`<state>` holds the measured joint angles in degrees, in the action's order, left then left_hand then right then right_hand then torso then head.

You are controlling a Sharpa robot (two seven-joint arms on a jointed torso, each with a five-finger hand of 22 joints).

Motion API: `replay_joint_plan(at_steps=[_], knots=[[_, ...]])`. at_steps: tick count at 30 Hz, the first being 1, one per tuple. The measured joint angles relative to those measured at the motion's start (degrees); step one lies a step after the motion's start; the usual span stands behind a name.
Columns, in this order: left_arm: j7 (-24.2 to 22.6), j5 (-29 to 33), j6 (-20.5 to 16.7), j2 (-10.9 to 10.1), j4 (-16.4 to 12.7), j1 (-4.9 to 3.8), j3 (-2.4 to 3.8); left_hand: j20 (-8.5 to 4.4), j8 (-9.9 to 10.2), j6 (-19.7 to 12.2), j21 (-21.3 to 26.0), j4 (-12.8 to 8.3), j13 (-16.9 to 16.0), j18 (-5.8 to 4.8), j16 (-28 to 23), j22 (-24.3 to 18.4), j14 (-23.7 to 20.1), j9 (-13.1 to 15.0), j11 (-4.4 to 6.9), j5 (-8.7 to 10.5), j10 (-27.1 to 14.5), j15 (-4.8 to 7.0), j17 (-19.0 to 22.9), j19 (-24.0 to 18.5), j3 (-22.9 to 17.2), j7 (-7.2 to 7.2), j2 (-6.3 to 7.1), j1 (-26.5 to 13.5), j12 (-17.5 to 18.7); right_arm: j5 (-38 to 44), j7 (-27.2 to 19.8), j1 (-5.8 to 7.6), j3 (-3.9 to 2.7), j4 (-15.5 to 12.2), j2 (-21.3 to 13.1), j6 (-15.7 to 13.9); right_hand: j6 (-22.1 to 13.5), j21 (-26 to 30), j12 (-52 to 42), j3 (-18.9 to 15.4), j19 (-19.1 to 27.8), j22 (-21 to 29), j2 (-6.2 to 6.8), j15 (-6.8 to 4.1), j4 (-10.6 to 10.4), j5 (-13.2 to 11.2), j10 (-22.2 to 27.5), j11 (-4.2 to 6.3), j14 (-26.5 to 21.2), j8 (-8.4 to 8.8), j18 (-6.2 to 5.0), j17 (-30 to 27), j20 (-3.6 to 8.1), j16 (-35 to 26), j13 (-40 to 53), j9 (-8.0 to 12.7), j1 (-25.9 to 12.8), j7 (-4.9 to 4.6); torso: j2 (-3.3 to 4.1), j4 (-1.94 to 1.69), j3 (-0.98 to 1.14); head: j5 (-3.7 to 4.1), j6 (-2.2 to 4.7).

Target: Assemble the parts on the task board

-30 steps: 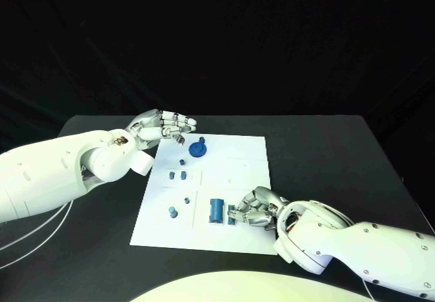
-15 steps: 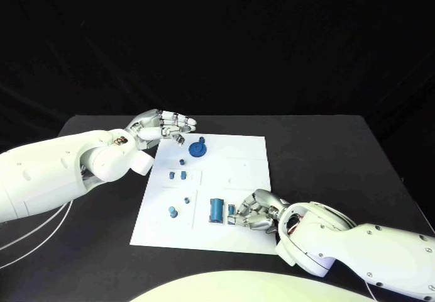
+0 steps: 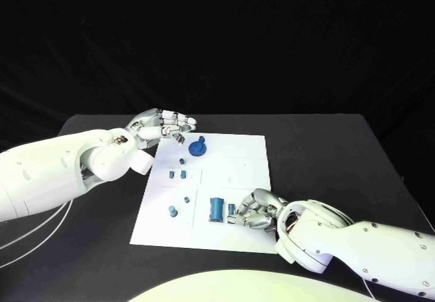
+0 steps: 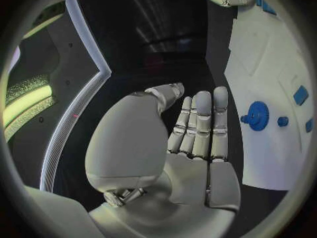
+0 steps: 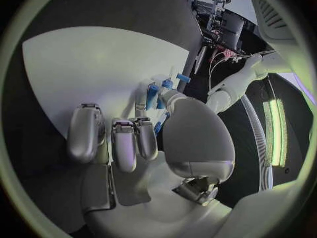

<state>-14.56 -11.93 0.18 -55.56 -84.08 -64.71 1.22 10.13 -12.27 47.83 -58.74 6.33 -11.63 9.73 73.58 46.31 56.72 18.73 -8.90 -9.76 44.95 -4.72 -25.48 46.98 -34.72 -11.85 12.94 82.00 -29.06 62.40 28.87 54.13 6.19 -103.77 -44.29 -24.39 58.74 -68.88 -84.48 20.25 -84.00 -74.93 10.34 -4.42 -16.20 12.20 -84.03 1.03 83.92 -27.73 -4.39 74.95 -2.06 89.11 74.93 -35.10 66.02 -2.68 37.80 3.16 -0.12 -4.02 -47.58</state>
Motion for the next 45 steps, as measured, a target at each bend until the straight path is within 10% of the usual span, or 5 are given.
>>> replay_joint_plan(at_steps=[21, 27, 36, 39, 45], knots=[[-0.1, 0.0, 0.1, 0.0, 0.1, 0.00, 0.01, 0.00, 0.0, -0.2, 0.0, 0.2, 0.0, 0.00, 0.0, 0.0, 0.0, -0.1, 0.00, 0.00, 0.0, 0.00, 0.1, 0.0, -0.2, -0.21, -0.17, -0.2, 0.0, 0.3, -1.8, 0.06, -0.20, 0.3, -1.1, -1.0, -1.5, 1.6, 0.0, 0.0, 0.0, 0.0, -0.24, 0.00, 0.0, 0.0, 0.0, -0.01, 0.0, 0.51, 1.87, 0.0, 0.00, 0.0, 0.0, 0.2, 0.7, -0.48, -0.15, 0.02, -0.20, 0.18, 0.69], [-0.2, 0.3, 0.1, 0.2, 0.2, 0.04, -0.06, 0.02, 0.0, -0.2, 0.3, 0.5, 0.0, 0.00, 0.2, 0.0, -0.2, -0.1, 0.00, 0.00, 0.0, -0.21, 0.2, 0.0, -0.1, -0.21, -0.12, -1.1, -0.5, -2.6, -9.0, 1.53, -0.37, 0.8, -3.2, -4.2, -5.3, 11.0, 4.4, 0.2, 1.5, 0.0, 0.58, 1.07, 0.2, 0.0, 0.4, -1.64, 0.0, 2.93, -0.21, 0.0, -0.78, -1.3, 0.0, 1.1, 3.5, -2.40, -0.41, 0.23, -0.40, 0.33, 1.57], [-0.9, 1.6, -0.1, 1.6, 1.2, 0.82, -0.30, 1.29, -0.5, -0.8, 9.4, 3.2, 0.1, -0.01, -6.4, -5.2, -7.6, 0.0, -0.34, 0.00, -1.0, -0.79, 4.4, -3.8, 3.2, -0.01, 0.09, -2.7, -2.6, -14.7, -28.2, 5.17, -0.88, 8.9, -4.0, -8.4, -8.7, 31.3, 16.0, 1.6, 8.1, 0.0, 0.60, 2.65, 2.1, 0.0, 9.0, -3.40, 0.1, 4.36, -3.16, -1.7, -2.34, -7.0, -1.2, 1.1, 8.9, -4.38, -1.43, 1.27, -1.33, 0.26, 3.43], [-1.5, 2.3, -0.4, 2.4, 2.0, 1.20, -0.33, 2.39, -0.8, -1.2, 16.5, 4.4, 0.4, -0.02, -12.3, -9.6, -12.0, 0.0, -0.85, 0.00, -1.9, -1.72, 7.4, -5.5, 5.5, -0.02, 0.09, -2.7, -3.1, -20.6, -34.1, 6.15, -1.11, 13.2, -3.8, -8.7, -10.1, 48.3, 29.2, 2.5, 13.9, 2.0, 0.98, 3.49, 3.4, 0.0, 18.4, -4.18, -3.5, 4.36, -4.94, -12.3, -3.04, -14.7, -11.1, 0.9, 10.6, -5.08, -1.86, 1.77, -1.82, 0.26, 4.58], [-4.1, 4.8, -2.9, 5.1, 5.2, 1.97, -0.36, 5.05, -1.8, -1.6, 32.4, 7.0, 3.8, -0.02, -27.7, -20.4, -17.6, -0.3, -1.89, 0.00, -2.2, -3.92, 13.3, -6.0, 9.5, 0.26, -1.04, 0.0, -1.5, -31.3, -43.2, 6.88, -1.56, 22.4, -2.1, -8.8, -13.5, 57.4, 43.0, 3.9, 18.2, 7.7, 1.62, 4.82, 3.7, 0.1, 27.1, -5.38, -13.1, 6.22, -4.95, -31.7, -4.36, -32.2, -24.3, 1.3, 11.3, -6.46, -2.79, 2.33, -2.61, 0.45, 7.43]])
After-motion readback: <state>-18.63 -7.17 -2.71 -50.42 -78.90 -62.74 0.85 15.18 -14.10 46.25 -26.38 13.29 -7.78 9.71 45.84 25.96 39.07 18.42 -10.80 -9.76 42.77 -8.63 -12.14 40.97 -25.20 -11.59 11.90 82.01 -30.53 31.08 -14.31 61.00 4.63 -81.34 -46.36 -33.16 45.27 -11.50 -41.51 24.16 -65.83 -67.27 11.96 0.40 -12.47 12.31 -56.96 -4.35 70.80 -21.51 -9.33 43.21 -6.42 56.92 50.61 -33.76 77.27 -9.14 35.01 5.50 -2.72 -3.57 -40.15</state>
